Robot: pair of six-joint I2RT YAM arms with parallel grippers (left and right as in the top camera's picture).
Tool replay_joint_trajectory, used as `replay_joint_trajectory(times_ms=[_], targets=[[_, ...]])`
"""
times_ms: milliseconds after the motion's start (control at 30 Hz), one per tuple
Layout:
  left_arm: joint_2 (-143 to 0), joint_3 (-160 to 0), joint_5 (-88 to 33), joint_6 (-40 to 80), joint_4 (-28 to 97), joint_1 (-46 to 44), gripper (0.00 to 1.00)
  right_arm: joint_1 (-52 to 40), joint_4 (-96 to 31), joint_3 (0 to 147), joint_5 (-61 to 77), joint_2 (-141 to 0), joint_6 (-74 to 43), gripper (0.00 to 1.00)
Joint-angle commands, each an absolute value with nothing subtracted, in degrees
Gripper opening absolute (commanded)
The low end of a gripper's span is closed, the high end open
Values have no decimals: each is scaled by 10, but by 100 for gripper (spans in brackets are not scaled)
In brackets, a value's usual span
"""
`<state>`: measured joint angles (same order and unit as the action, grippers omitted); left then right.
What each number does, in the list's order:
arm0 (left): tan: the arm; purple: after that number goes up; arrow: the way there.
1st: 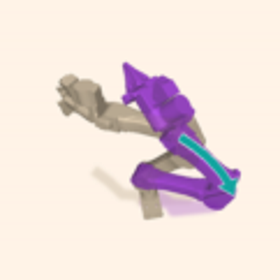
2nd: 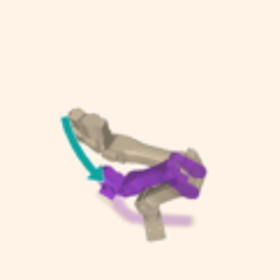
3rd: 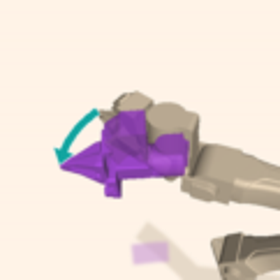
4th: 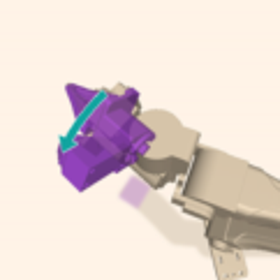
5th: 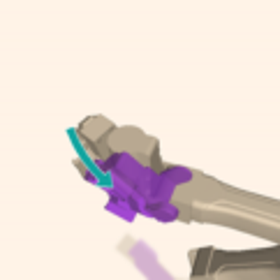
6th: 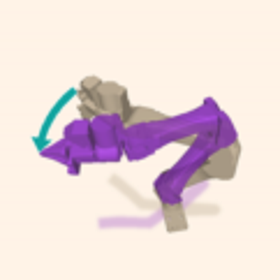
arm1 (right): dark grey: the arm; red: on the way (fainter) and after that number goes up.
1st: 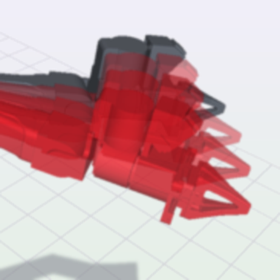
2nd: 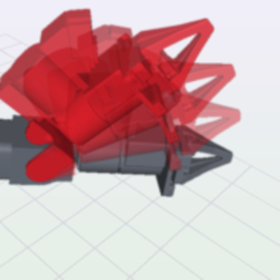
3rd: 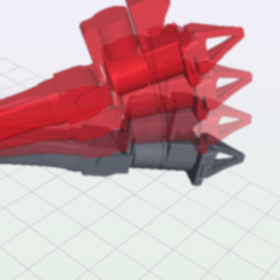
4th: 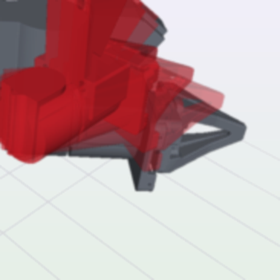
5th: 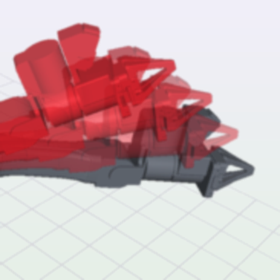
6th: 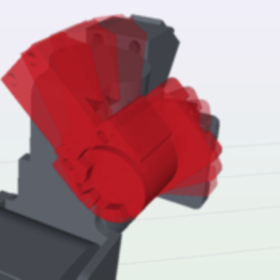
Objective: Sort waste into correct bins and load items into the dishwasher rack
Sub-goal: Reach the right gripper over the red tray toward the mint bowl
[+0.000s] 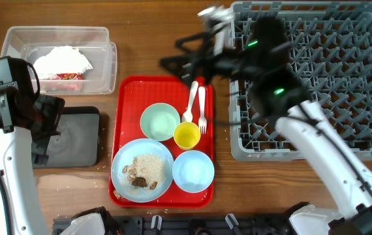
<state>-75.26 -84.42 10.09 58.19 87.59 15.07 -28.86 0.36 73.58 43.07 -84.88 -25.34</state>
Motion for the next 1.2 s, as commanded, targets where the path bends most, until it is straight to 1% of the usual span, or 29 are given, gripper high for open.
replay_joint_trajectory(times_ms=[0, 67, 133, 267, 333, 400, 467, 567, 633, 700, 767, 800, 833, 867, 933, 1000, 1167], targets=[[-749, -842, 110, 592, 877, 153, 100, -402, -72, 761, 127, -854, -179, 100], [-749, -842, 110, 592, 877, 153, 100, -449, -121, 788, 39, -869, -163, 100], [-749, -842, 110, 592, 877, 153, 100, -470, -171, 828, 13, -895, -164, 100], [-749, -842, 110, 592, 877, 153, 100, -471, -300, 935, 41, -977, -161, 100], [-749, -842, 110, 592, 877, 153, 100, -472, -376, 995, 76, -1033, -139, 100], [-749, -842, 110, 592, 877, 153, 100, -479, -419, 1024, 84, -1071, -128, 100], [-749, -842, 110, 592, 877, 153, 100, -487, -436, 1029, 114, -1103, -101, 100], [-749, -842, 110, 592, 877, 153, 100, -493, -433, 1028, 161, -1143, -112, 100], [-749, -842, 110, 592, 877, 153, 100, -493, -431, 1027, 175, -1162, -136, 100], [-749, -842, 110, 592, 877, 153, 100, -493, -431, 1027, 175, -1178, -194, 100], [-749, -842, 110, 592, 877, 153, 100, -493, -435, 1026, 175, -1185, -193, 100], [-749, -842, 110, 592, 877, 153, 100, -493, -435, 1026, 162, -1188, -191, 93], [-749, -842, 110, 592, 877, 153, 100, -493, -438, 1026, 131, -1193, -197, 82], [-749, -842, 110, 592, 877, 153, 100, -493, -440, 1026, 117, -1195, -198, 80], [-749, -842, 110, 592, 877, 153, 100, -494, -450, 1026, 91, -1199, -221, 81], [-749, -842, 110, 592, 877, 153, 100, -496, -461, 1026, 64, -1205, -248, 77], [-749, -842, 110, 592, 877, 153, 100, -516, -472, 1026, 33, -1233, -316, 74]])
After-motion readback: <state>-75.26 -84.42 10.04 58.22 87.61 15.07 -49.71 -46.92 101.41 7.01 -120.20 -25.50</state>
